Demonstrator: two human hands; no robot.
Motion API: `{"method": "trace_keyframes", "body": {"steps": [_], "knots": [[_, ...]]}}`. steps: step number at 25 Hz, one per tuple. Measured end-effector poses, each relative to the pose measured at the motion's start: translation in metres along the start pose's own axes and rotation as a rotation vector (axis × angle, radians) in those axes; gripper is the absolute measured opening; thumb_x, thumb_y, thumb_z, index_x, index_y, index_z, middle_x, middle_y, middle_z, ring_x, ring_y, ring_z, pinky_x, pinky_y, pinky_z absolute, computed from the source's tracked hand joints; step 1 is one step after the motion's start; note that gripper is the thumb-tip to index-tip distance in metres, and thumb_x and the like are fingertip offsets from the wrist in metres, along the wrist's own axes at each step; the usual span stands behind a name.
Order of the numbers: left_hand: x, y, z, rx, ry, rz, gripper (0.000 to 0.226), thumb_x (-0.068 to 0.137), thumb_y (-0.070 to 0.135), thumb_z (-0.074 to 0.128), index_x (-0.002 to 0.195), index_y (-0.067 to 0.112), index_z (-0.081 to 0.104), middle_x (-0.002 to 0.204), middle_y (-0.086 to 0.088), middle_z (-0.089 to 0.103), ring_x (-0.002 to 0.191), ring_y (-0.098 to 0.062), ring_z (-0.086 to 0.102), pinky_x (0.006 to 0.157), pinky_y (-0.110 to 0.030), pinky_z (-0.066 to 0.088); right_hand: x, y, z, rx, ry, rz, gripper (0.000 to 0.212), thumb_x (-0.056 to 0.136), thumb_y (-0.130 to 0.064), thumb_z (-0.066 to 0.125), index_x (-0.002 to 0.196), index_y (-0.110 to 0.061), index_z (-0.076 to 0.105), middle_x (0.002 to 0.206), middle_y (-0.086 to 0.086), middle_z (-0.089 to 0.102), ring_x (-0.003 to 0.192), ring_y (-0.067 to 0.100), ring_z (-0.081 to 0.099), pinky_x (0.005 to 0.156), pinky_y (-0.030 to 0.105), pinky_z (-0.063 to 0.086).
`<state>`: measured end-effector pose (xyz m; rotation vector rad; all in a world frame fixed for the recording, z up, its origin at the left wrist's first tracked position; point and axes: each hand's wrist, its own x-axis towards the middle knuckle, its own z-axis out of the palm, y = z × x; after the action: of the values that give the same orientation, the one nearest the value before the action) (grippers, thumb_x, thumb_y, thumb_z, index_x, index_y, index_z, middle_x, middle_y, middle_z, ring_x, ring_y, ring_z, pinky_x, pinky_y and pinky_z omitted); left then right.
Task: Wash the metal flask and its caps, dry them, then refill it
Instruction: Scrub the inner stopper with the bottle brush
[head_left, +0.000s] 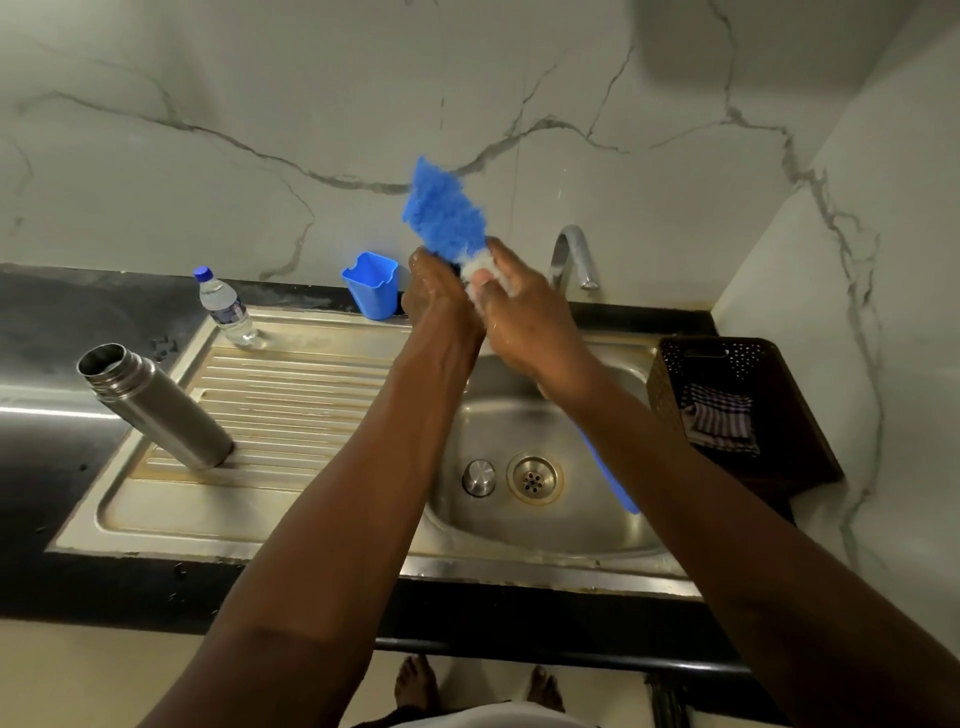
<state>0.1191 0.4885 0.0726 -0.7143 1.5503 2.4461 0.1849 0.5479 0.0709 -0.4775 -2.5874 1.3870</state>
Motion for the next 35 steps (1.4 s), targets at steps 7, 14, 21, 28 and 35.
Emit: {"method": "trace_keyframes", "body": {"steps": [7, 14, 21, 28, 35], "knots": [[0.01, -0.009, -0.004, -0.217, -0.044, -0.148, 0.024, 0.102, 0.026, 0.048, 0.093, 0.008, 0.062, 0.075, -0.012, 0.07, 0.065, -0.027, 0.07, 0.056, -0.033, 0.057, 0.023, 0.004, 0.002, 0.146, 0.058, 0.117, 0.051, 0.105, -0.039, 0.039, 0.156, -0.038, 0.035, 0.141, 0.004, 0.059, 0.103, 0.022, 0.062, 0.068, 0.033, 0.052], [0.016, -0.013, -0.013, -0.192, -0.115, -0.141, 0.028, 0.103, 0.021, 0.043, 0.084, 0.009, 0.06, 0.061, -0.008, 0.064, 0.046, -0.02, 0.059, 0.043, -0.025, 0.046, 0.014, -0.003, 0.014, 0.093, 0.046, 0.067, 0.049, 0.105, -0.039, 0.04, 0.154, -0.037, 0.038, 0.137, 0.002, 0.061, 0.115, 0.024, 0.063, 0.099, 0.042, 0.052], [0.056, -0.007, -0.042, -0.135, 0.013, -0.033, 0.019, 0.101, 0.019, 0.051, 0.085, 0.011, 0.06, 0.068, -0.005, 0.061, 0.053, -0.018, 0.058, 0.047, -0.022, 0.047, -0.01, -0.009, 0.036, 0.228, -0.185, 0.161, 0.046, 0.108, -0.039, 0.041, 0.154, -0.039, 0.038, 0.118, 0.004, 0.062, 0.069, 0.01, 0.054, 0.041, 0.019, 0.037], [0.09, -0.014, -0.069, -0.051, -0.005, -0.146, 0.023, 0.094, 0.029, 0.056, 0.098, 0.01, 0.067, 0.069, -0.012, 0.066, 0.041, -0.017, 0.046, 0.041, -0.021, 0.035, 0.045, -0.01, 0.059, -0.073, -0.168, 0.151, 0.034, 0.106, -0.034, 0.04, 0.134, -0.024, 0.056, 0.097, 0.004, 0.061, 0.071, 0.019, 0.058, 0.05, 0.023, 0.038], [0.165, -0.02, -0.116, 0.023, -0.06, -0.269, 0.049, 0.094, 0.064, 0.06, 0.098, 0.015, 0.063, 0.074, -0.008, 0.063, 0.044, -0.014, 0.043, 0.042, -0.018, 0.035, 0.096, -0.009, 0.081, -0.436, -0.134, 0.226, 0.054, 0.095, -0.047, 0.048, 0.132, -0.01, 0.038, 0.114, 0.014, 0.069, 0.096, 0.033, 0.067, 0.067, 0.034, 0.043]]}}
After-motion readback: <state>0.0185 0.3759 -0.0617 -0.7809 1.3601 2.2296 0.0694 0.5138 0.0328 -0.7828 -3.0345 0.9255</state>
